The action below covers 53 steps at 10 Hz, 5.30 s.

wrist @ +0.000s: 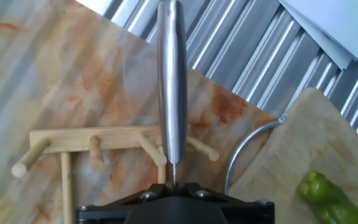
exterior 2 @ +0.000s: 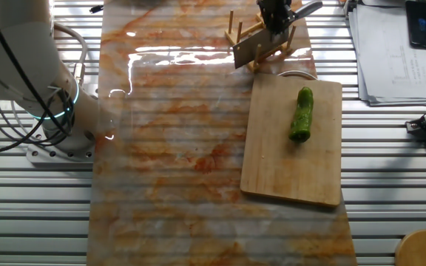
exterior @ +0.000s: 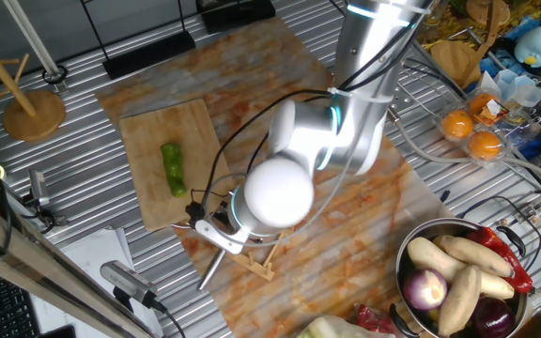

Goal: Chop the chili peppers

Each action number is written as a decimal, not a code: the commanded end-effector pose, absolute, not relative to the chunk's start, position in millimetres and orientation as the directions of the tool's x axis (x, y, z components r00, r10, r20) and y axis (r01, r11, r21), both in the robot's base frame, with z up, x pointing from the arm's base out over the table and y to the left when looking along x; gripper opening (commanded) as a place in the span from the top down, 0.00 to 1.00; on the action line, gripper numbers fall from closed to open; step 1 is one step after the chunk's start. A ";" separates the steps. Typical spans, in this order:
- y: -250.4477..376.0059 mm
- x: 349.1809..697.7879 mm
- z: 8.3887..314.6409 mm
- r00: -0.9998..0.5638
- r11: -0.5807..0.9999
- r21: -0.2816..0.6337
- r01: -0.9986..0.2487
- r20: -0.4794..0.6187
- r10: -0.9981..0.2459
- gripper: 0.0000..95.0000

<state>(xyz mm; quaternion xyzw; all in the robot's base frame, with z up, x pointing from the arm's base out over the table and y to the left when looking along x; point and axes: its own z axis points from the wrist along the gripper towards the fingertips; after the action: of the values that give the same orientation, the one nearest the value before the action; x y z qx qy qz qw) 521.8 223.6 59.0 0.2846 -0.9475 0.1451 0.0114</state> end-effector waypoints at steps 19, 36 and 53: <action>217.6 521.3 38.1 -0.785 0.759 -0.224 -0.611 0.053 -0.617 1.00; 185.5 510.7 170.7 -0.746 0.737 -0.129 -0.664 0.034 -0.666 1.00; 87.0 550.9 157.6 -0.973 0.972 -0.051 -0.231 0.028 -0.229 1.00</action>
<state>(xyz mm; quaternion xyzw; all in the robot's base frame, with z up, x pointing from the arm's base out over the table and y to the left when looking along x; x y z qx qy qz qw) 546.4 99.6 159.9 0.0972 -0.9949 0.0168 0.0190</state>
